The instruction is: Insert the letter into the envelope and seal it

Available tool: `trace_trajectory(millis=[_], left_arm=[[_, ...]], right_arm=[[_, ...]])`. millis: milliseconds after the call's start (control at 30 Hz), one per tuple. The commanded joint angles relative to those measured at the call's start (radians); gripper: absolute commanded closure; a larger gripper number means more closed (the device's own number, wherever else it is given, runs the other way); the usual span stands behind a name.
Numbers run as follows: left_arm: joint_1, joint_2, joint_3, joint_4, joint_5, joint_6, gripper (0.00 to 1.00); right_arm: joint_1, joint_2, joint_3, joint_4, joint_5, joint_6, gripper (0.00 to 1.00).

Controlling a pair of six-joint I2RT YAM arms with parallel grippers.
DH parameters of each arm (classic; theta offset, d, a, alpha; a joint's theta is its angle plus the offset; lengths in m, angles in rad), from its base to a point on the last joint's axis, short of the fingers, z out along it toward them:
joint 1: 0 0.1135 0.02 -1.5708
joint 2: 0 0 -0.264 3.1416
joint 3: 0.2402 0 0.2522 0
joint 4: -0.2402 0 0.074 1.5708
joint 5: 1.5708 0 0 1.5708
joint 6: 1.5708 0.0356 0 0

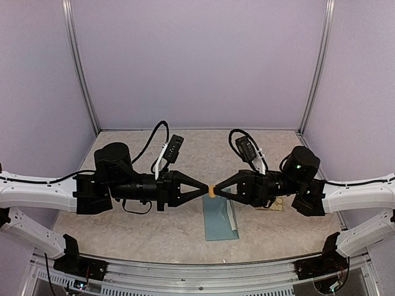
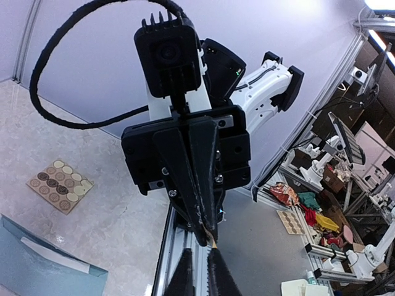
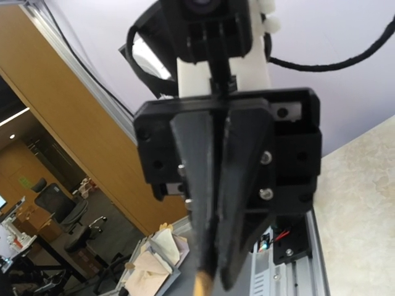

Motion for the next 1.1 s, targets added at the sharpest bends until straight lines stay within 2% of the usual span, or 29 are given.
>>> trace_trajectory(millis=[0, 67, 200, 333, 500, 633, 733, 833, 900, 1067], left_arm=[[-0.006, -0.019, -0.012, -0.008, -0.02, 0.014, 0.8], [-0.005, -0.022, -0.012, -0.008, -0.021, 0.013, 0.67], [-0.005, -0.028, -0.015, -0.009, -0.024, 0.013, 0.54], [-0.005, -0.026, -0.014, -0.009, -0.02, 0.01, 0.47], [-0.004, -0.026, -0.012, -0.014, -0.027, 0.009, 0.45], [-0.001, -0.044, -0.015, -0.074, -0.13, 0.021, 0.34], [0.023, -0.055, -0.019, -0.126, -0.203, 0.019, 0.27], [0.062, -0.014, -0.007, -0.162, -0.231, 0.0, 0.27], [0.084, 0.063, 0.01, -0.154, -0.222, -0.015, 0.34], [0.098, 0.249, 0.134, -0.138, -0.171, 0.032, 0.43]], right_arm=[[0.007, -0.036, 0.018, -0.061, 0.068, -0.04, 1.0], [0.008, -0.051, 0.021, -0.113, 0.109, -0.064, 1.0], [0.008, -0.069, 0.023, -0.173, 0.159, -0.09, 1.0], [0.008, -0.07, 0.023, -0.184, 0.165, -0.092, 1.0], [0.008, -0.066, 0.023, -0.181, 0.162, -0.092, 1.0], [0.008, -0.092, 0.02, -0.216, 0.2, -0.111, 1.0], [0.008, -0.128, 0.029, -0.318, 0.294, -0.15, 1.0], [-0.009, -0.161, 0.04, -0.504, 0.431, -0.192, 1.0], [-0.044, -0.177, 0.034, -0.592, 0.488, -0.196, 1.0], [-0.146, -0.231, -0.004, -0.76, 0.581, -0.196, 1.0]])
